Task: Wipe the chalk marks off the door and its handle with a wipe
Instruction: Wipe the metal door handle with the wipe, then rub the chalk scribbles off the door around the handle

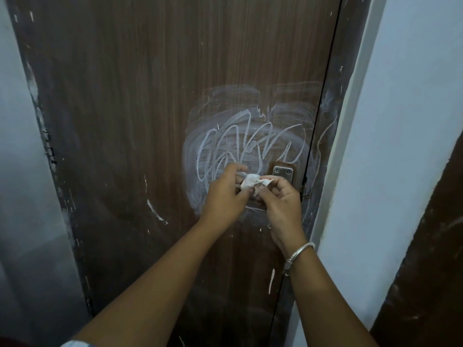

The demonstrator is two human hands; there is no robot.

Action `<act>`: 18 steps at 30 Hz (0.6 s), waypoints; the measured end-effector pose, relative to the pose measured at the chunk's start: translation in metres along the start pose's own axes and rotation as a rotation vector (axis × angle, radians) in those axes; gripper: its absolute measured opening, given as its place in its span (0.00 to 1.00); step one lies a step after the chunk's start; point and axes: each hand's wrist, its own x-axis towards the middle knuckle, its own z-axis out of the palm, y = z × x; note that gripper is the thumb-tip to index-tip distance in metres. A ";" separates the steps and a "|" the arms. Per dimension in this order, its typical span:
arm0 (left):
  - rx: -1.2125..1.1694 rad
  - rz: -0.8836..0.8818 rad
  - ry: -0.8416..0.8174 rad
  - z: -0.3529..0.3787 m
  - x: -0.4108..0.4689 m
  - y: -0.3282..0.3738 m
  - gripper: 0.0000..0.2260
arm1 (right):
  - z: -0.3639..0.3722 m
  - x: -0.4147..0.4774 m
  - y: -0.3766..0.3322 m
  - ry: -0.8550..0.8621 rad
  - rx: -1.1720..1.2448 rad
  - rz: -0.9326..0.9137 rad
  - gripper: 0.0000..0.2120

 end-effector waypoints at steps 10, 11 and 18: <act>-0.249 -0.086 0.030 -0.015 0.015 0.003 0.20 | 0.018 0.016 -0.010 -0.009 -0.181 -0.131 0.15; -0.247 -0.080 0.041 -0.017 0.018 0.004 0.20 | 0.020 0.018 -0.012 -0.041 -0.226 -0.160 0.16; -0.219 -0.029 0.224 -0.035 0.039 0.011 0.16 | 0.040 0.033 -0.022 -0.095 -0.502 -0.345 0.06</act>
